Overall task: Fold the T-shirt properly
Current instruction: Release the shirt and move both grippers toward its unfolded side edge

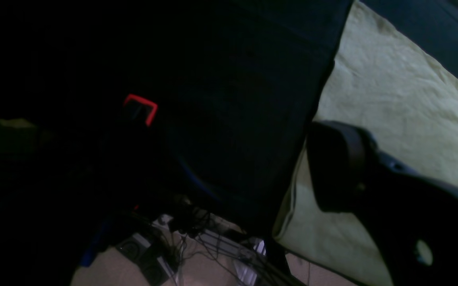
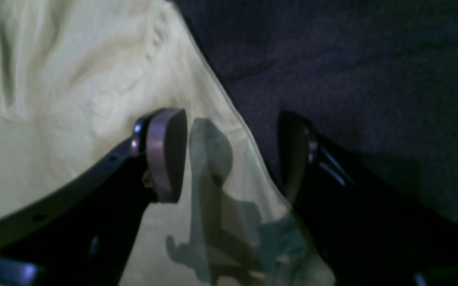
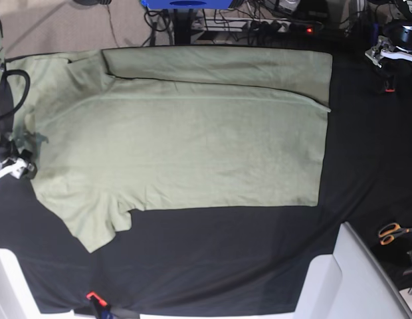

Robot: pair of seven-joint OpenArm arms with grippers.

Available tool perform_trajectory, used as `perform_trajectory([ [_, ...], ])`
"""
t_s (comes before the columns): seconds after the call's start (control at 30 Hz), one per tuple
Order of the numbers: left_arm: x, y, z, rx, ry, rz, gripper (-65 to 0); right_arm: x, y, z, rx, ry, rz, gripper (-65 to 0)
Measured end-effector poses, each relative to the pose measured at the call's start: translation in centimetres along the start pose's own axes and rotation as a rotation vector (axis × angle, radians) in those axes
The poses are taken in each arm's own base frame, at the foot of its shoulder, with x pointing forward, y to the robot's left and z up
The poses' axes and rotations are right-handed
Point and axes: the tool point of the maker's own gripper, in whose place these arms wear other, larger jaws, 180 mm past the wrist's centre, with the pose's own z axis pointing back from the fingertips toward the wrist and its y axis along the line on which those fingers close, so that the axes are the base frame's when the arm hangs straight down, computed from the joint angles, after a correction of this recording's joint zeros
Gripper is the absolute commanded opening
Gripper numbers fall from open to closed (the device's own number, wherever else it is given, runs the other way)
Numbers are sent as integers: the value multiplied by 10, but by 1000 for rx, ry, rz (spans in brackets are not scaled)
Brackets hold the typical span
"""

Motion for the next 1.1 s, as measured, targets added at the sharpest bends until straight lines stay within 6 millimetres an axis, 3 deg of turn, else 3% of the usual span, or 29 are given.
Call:
perform_trajectory([
  [0.17, 0, 0, 0, 0, -1, 3, -51, 0, 7, -3, 12, -7, -2, -323],
  [0.23, -1, -1, -1, -2, 0, 3, -51, -1, 7, -3, 12, -4, 1, -393],
  [0.4, -1, -1, -1, -3, 0, 4, -51, -6, 6, -3, 10, 17, 5, -642],
  [0.7, -5, -3, -1, 1, 2, 19, -51, 8, 12, 1, 21, -23, 60, -645],
  [0.9, -31, -9, -10, 38, 91, -106, -51, -2, 11, 10, 20, 24, 131, -645],
  [1.1, -52, -24, -19, 54, 137, -150, -51, -3, 26, 18, 44, 22, 209, -645],
])
